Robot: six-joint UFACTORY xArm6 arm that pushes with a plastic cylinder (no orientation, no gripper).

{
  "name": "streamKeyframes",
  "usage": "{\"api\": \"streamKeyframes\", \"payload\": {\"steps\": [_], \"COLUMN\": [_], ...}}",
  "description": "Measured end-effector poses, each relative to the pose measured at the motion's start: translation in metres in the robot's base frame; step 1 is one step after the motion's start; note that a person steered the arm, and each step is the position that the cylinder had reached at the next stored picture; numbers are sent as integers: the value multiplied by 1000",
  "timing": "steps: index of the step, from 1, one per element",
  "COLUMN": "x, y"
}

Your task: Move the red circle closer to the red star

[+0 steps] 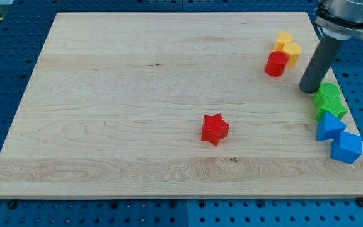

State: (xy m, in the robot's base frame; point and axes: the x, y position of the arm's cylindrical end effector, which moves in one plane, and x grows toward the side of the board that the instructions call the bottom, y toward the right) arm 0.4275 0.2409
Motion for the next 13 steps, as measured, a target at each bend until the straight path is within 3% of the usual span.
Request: {"api": "streamKeyframes", "payload": {"steps": [3, 4, 5, 11, 13], "x": [-32, -70, -77, -68, -54], "y": [10, -4, -34, -92, -85]}}
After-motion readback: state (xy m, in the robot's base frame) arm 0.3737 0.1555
